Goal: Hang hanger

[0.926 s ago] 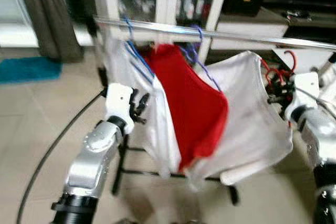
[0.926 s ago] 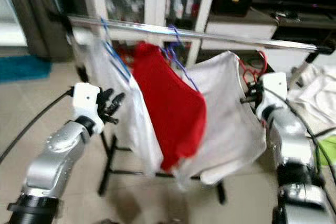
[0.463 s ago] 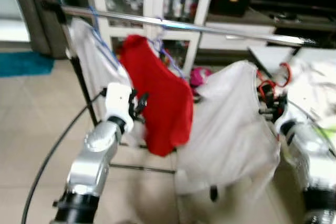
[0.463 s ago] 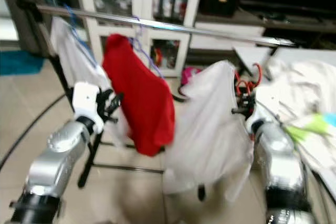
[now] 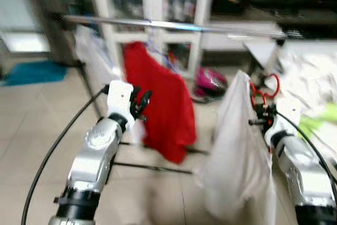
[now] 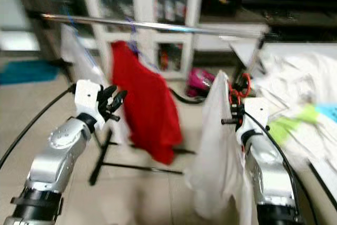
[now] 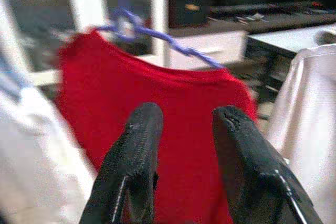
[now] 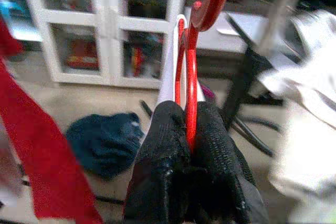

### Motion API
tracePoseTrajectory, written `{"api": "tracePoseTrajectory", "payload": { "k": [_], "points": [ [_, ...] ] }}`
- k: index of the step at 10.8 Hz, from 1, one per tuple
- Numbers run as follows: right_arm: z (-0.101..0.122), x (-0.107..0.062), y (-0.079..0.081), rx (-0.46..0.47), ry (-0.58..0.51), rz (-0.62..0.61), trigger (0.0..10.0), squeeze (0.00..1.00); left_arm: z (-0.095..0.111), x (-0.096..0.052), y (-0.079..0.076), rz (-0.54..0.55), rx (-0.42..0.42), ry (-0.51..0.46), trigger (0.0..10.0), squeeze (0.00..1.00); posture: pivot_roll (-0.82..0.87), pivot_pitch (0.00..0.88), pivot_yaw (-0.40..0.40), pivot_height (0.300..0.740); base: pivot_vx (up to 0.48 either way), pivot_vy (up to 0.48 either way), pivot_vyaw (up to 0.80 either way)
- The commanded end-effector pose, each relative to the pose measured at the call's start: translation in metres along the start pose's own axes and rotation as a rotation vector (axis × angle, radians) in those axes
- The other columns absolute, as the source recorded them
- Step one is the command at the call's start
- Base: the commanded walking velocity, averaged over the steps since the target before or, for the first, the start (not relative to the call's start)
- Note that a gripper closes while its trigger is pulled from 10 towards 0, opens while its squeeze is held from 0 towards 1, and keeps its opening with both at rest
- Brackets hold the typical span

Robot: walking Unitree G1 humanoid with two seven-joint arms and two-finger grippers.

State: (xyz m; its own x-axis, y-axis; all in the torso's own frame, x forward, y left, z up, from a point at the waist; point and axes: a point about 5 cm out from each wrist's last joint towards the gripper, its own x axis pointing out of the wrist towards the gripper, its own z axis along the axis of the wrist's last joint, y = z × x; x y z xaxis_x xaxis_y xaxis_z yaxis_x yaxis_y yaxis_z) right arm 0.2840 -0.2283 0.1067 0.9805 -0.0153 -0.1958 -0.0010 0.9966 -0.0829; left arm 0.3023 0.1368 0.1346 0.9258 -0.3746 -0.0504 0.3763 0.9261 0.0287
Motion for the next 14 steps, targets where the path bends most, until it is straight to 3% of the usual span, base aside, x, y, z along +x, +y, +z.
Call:
{"api": "tracePoseTrajectory", "payload": {
  "k": [1,2,6,9,11,13,14],
  "points": [
    [0.016,0.006,0.004,-0.022,-0.051,-0.004,10.0,0.0,0.0,0.001,0.001,-0.005,0.002,-0.002,10.0,0.0,-0.06,0.0,-0.008,0.74,0.398,0.0,0.0],
    [0.02,0.01,0.003,0.007,-0.062,-0.015,10.0,0.0,-0.001,0.0,0.001,-0.003,0.007,0.002,10.0,0.0,-0.05,0.0,-0.012,0.74,0.398,0.0,0.0],
    [0.04,0.021,0.004,-0.021,-0.1,0.035,10.0,0.0,-0.001,-0.002,0.003,0.003,0.014,-0.009,10.0,0.0,-0.04,0.0,-0.034,0.74,0.399,0.0,0.0],
    [0.052,0.027,0.004,-0.052,-0.142,0.085,10.0,0.0,0.006,-0.004,-0.002,-0.073,0.022,-0.039,10.0,0.0,-0.04,0.0,-0.041,0.74,0.0,0.0,0.0],
    [0.057,0.038,0.005,-0.035,-0.116,0.1,10.0,0.0,0.011,-0.008,-0.013,-0.237,0.044,-0.03,10.0,0.0,-0.03,0.0,-0.044,0.74,0.0,0.0,0.0],
    [0.065,0.063,0.015,-0.015,-0.041,0.133,10.0,0.0,0.017,-0.015,-0.023,-0.457,0.052,0.038,10.0,0.0,-0.03,0.0,-0.037,0.74,0.0,0.0,0.0],
    [0.069,0.069,0.016,0.007,-0.029,0.124,10.0,0.0,0.018,-0.015,-0.024,-0.482,0.053,0.048,10.0,0.0,-0.03,0.0,-0.024,0.74,0.0,0.0,0.0]
  ]
}}
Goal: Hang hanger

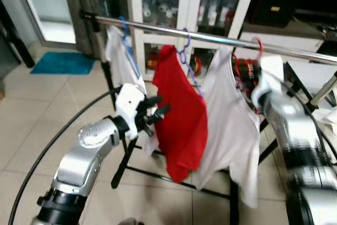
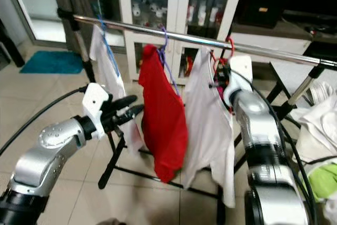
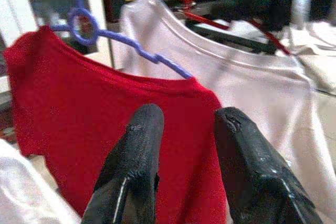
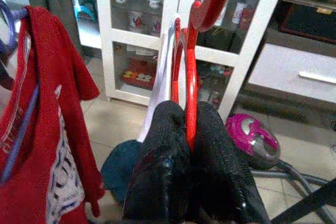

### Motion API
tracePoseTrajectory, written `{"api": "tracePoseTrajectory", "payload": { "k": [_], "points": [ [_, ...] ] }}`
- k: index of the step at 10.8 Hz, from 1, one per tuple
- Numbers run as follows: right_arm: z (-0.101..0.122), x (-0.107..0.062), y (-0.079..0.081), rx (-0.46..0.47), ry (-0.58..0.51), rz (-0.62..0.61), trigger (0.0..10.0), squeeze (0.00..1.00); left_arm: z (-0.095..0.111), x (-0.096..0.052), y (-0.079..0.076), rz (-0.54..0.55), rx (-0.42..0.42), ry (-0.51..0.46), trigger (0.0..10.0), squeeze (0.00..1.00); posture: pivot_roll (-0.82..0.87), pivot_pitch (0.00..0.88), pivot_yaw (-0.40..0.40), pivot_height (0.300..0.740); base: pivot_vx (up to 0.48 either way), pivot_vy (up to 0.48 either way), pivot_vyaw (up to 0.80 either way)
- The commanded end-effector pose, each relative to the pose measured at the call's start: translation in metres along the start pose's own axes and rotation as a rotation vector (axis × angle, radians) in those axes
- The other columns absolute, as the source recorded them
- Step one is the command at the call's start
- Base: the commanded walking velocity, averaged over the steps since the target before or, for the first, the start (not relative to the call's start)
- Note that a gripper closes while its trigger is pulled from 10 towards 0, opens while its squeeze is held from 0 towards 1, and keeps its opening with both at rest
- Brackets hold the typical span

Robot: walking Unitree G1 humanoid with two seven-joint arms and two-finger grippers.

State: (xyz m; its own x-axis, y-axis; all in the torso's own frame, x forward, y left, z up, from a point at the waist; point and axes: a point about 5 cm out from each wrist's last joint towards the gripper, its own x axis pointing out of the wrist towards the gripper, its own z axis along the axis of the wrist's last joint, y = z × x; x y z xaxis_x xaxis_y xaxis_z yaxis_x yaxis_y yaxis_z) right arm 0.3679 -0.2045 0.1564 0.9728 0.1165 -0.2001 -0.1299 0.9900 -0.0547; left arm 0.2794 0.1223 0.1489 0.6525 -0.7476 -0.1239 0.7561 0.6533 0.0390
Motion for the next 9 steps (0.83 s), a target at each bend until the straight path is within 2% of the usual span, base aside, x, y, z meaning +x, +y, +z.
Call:
{"api": "tracePoseTrajectory", "payload": {
  "k": [1,3,4,6,7,9],
  "points": [
    [0.006,0.005,-0.005,0.015,-0.006,-0.031,10.0,0.0,0.005,0.001,-0.002,-0.032,0.015,0.003,10.0,0.0,-0.03,0.0,-0.024,0.74,0.0,0.0,0.0],
    [0.005,0.019,-0.008,0.014,0.117,-0.059,10.0,0.0,0.004,-0.001,-0.001,-0.051,-0.004,0.047,10.0,0.0,-0.03,0.0,-0.027,0.74,0.0,0.0,0.0],
    [0.004,0.023,-0.008,0.058,0.153,-0.061,10.0,0.0,0.001,-0.003,0.0,-0.052,-0.013,0.069,10.0,0.0,-0.02,0.0,-0.029,0.74,0.0,0.0,0.0],
    [0.005,0.028,-0.003,0.079,0.188,-0.058,10.0,0.0,-0.001,-0.006,0.003,-0.039,-0.011,0.091,10.0,0.0,-0.02,0.0,-0.033,0.74,0.0,0.0,0.0],
    [0.005,0.029,0.0,0.081,0.202,-0.058,10.0,0.0,-0.001,-0.007,0.004,-0.036,-0.013,0.098,10.0,0.0,-0.01,0.0,-0.034,0.74,0.0,0.0,0.0],
    [0.016,0.032,0.001,0.081,0.13,-0.05,10.0,0.0,-0.001,-0.008,0.005,-0.027,-0.01,0.101,10.0,0.0,-0.01,0.0,-0.039,0.74,0.0,0.0,0.0]
  ]
}}
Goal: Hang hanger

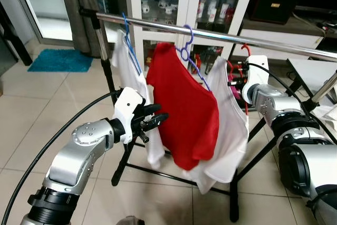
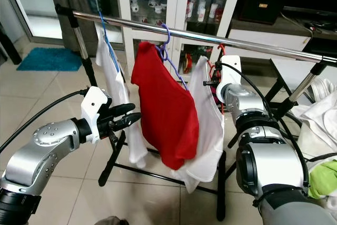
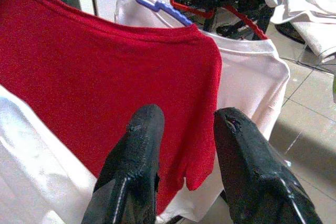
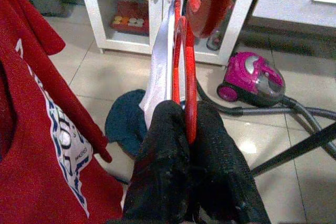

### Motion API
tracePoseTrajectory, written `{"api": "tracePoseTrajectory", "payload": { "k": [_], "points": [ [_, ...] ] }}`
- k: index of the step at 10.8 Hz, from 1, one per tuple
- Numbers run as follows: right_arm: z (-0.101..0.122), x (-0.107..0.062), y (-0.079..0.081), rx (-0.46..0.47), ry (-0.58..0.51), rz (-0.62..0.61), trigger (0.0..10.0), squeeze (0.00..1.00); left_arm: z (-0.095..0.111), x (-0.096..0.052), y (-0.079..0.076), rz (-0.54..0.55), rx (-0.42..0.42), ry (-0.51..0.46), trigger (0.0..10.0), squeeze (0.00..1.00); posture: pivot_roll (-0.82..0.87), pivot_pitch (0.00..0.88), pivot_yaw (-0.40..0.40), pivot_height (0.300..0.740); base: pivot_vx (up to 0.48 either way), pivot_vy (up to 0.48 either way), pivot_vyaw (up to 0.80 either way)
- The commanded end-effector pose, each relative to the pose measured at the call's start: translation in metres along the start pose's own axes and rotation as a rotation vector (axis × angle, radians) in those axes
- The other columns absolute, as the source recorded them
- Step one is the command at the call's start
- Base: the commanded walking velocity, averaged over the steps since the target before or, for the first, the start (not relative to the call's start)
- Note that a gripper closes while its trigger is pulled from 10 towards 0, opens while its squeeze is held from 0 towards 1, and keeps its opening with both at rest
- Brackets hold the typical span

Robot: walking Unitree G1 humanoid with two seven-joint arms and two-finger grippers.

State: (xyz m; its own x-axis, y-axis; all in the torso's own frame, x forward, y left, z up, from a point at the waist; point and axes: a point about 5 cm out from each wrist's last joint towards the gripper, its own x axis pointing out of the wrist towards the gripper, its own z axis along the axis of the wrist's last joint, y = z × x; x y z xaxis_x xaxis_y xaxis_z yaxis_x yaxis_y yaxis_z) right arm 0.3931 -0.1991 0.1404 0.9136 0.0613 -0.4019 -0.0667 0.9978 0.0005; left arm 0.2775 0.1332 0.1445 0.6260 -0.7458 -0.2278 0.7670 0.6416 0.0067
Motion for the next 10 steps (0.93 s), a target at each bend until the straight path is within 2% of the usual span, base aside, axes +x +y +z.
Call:
{"api": "tracePoseTrajectory", "payload": {
  "k": [1,2,4,5,6,7,8,9,10],
  "points": [
    [0.031,-0.003,-0.003,-0.002,-0.135,-0.014,10.0,0.0,0.005,0.0,-0.001,0.001,0.023,-0.007,10.0,0.0,0.0,0.0,-0.046,0.74,0.0,0.0,0.0],
    [0.029,-0.004,-0.007,0.007,-0.185,-0.021,10.0,0.0,0.006,0.0,-0.002,0.007,0.027,-0.011,10.0,0.0,0.0,0.0,-0.053,0.74,0.0,0.0,0.0],
    [0.012,-0.009,-0.01,0.038,-0.26,-0.027,10.0,0.0,0.004,-0.002,-0.004,0.023,0.039,-0.016,10.0,0.0,0.0,0.0,-0.054,0.74,0.0,0.0,0.0],
    [0.006,-0.012,-0.01,0.082,-0.321,-0.044,10.0,0.0,0.004,-0.001,-0.006,0.018,0.037,-0.02,10.0,0.0,0.0,0.0,-0.037,0.74,0.0,0.0,0.0],
    [0.006,-0.011,-0.009,0.083,-0.316,-0.05,10.0,0.0,0.006,0.0,-0.007,0.015,0.041,-0.026,10.0,0.0,-0.01,0.0,-0.032,0.74,0.0,0.0,0.0],
    [0.019,-0.007,-0.008,0.057,-0.268,-0.107,10.0,0.0,0.016,0.004,-0.008,-0.006,0.051,-0.08,10.0,0.0,-0.01,0.0,-0.022,0.74,0.0,0.0,0.0],
    [0.025,-0.006,-0.008,0.047,-0.255,-0.121,10.0,0.0,0.021,0.005,-0.01,-0.022,0.051,-0.097,10.0,0.0,-0.01,0.0,-0.018,0.74,0.0,0.0,0.0],
    [0.042,-0.003,-0.002,0.036,-0.206,-0.132,10.0,0.0,0.028,0.006,-0.015,-0.068,0.063,-0.111,10.0,0.0,0.0,0.0,-0.015,0.74,0.0,0.0,0.0],
    [0.048,-0.002,-0.001,0.044,-0.191,-0.163,10.0,0.0,0.028,0.004,-0.017,-0.081,0.066,-0.096,10.0,0.0,0.01,0.0,-0.025,0.74,0.0,0.0,0.0]
  ]
}}
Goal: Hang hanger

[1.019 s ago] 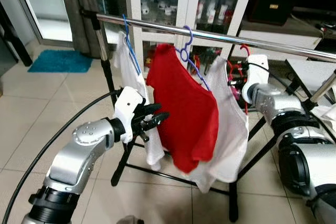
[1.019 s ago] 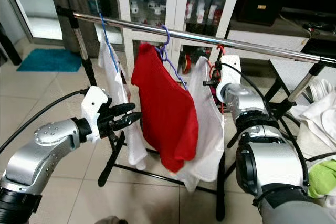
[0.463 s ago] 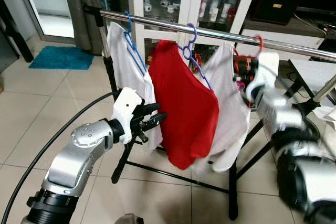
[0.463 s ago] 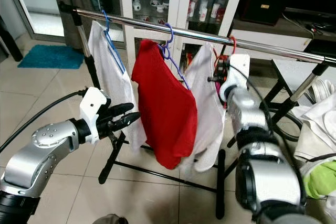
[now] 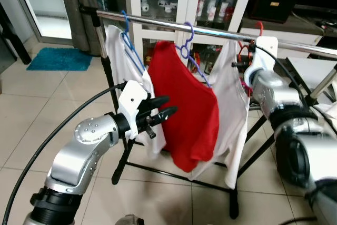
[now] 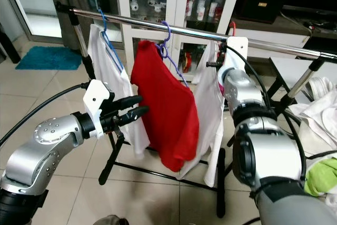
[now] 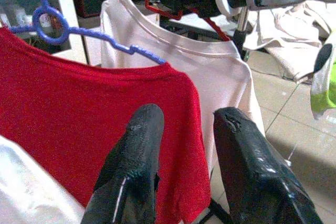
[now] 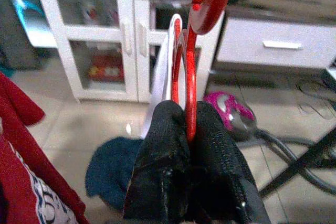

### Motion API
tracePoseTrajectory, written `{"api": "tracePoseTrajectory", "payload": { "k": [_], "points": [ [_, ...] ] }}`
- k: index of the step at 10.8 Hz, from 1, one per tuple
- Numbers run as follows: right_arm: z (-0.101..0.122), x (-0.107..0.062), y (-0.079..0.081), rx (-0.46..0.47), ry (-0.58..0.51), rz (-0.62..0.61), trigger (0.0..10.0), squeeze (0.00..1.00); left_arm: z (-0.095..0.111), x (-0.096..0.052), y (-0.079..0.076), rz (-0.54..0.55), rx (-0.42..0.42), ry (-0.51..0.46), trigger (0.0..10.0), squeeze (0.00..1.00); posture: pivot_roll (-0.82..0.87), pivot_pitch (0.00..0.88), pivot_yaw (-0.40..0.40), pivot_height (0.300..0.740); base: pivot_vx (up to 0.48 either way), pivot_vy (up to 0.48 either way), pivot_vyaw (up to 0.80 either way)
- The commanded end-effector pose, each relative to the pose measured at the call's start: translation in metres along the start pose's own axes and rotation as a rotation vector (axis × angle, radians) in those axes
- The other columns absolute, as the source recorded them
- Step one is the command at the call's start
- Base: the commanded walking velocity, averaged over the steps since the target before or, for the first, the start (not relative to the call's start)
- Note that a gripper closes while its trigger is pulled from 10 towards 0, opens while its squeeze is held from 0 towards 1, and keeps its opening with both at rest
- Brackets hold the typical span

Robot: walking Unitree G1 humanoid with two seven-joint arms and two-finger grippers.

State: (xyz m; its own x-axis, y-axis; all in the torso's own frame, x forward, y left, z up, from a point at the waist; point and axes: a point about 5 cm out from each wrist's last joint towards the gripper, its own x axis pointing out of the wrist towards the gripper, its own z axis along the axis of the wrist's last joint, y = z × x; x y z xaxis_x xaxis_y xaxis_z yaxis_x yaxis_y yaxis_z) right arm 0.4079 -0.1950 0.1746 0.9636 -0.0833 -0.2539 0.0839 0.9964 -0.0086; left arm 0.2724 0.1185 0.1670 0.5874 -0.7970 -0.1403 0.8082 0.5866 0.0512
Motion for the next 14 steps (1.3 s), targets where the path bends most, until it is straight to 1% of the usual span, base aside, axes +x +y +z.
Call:
{"api": "tracePoseTrajectory", "payload": {
  "k": [1,2,3,4,5,6,7,8,9,10,11,12,13,14],
  "points": [
    [0.011,0.001,-0.001,-0.007,-0.003,-0.022,10.0,0.0,0.003,0.0,-0.004,-0.031,0.008,0.006,10.0,0.0,0.01,0.0,-0.024,0.74,0.0,0.0,0.0],
    [0.005,0.001,0.004,-0.064,0.065,-0.007,10.0,0.0,0.0,-0.002,-0.004,-0.037,0.007,0.03,10.0,0.0,0.01,0.0,-0.023,0.74,0.0,0.0,0.0],
    [-0.005,0.001,0.005,-0.018,0.123,-0.008,10.0,0.0,-0.002,-0.003,-0.004,-0.051,-0.003,0.047,10.0,0.0,0.01,0.0,-0.02,0.74,0.0,0.0,0.0],
    [-0.014,0.0,0.004,-0.004,0.165,-0.002,10.0,0.0,-0.003,-0.003,-0.004,-0.056,-0.009,0.06,10.0,0.0,0.01,0.0,-0.018,0.74,0.0,0.0,0.0],
    [-0.022,-0.001,0.005,-0.016,0.197,0.021,10.0,0.0,-0.005,-0.003,-0.004,-0.054,-0.006,0.074,10.0,0.0,0.01,0.0,-0.016,0.74,0.0,0.0,0.0],
    [-0.029,-0.002,0.002,-0.031,0.211,0.034,10.0,0.8,-0.009,-0.003,-0.004,-0.039,-0.002,0.083,10.0,0.0,0.01,0.0,-0.013,0.74,0.0,0.0,0.0],
    [-0.026,-0.002,-0.001,-0.021,0.151,0.063,10.0,1.0,-0.012,-0.003,-0.001,0.015,-0.002,0.077,10.0,0.0,0.01,0.0,-0.013,0.74,0.0,0.0,0.0],
    [-0.015,-0.002,-0.005,-0.02,0.018,0.103,10.0,1.0,-0.014,-0.004,0.006,0.119,-0.011,0.054,10.0,0.0,0.01,0.0,-0.011,0.74,0.0,0.0,0.0],
    [-0.009,-0.007,-0.015,0.061,-0.133,0.153,10.0,1.0,-0.022,-0.01,0.018,0.293,-0.053,0.048,10.0,0.0,0.0,0.0,-0.001,0.74,0.0,0.0,0.0],
    [-0.012,-0.017,-0.022,0.091,-0.214,0.199,10.0,1.0,-0.027,-0.015,0.019,0.341,-0.059,0.081,10.0,0.0,-0.01,0.0,0.011,0.74,0.0,0.0,0.0],
    [-0.014,-0.033,-0.024,0.149,-0.288,0.245,10.0,1.0,-0.026,-0.017,0.02,0.386,-0.041,0.053,10.0,0.0,-0.01,0.0,0.015,0.74,0.0,0.0,0.0],
    [-0.022,-0.049,-0.024,0.134,-0.29,0.262,10.0,1.0,-0.023,-0.018,0.022,0.44,-0.035,0.014,10.0,0.0,-0.02,0.0,0.022,0.74,0.0,0.0,0.0],
    [-0.033,-0.067,-0.018,0.059,-0.284,0.301,10.0,1.0,-0.021,-0.019,0.027,0.5,-0.041,-0.013,10.0,0.0,-0.02,0.0,0.031,0.74,0.0,0.0,0.0],
    [-0.037,-0.085,0.009,0.024,-0.316,0.427,10.0,1.0,-0.018,-0.015,0.03,0.528,-0.041,-0.028,10.0,0.0,-0.03,0.0,0.028,0.74,0.0,0.0,0.0]
  ]
}}
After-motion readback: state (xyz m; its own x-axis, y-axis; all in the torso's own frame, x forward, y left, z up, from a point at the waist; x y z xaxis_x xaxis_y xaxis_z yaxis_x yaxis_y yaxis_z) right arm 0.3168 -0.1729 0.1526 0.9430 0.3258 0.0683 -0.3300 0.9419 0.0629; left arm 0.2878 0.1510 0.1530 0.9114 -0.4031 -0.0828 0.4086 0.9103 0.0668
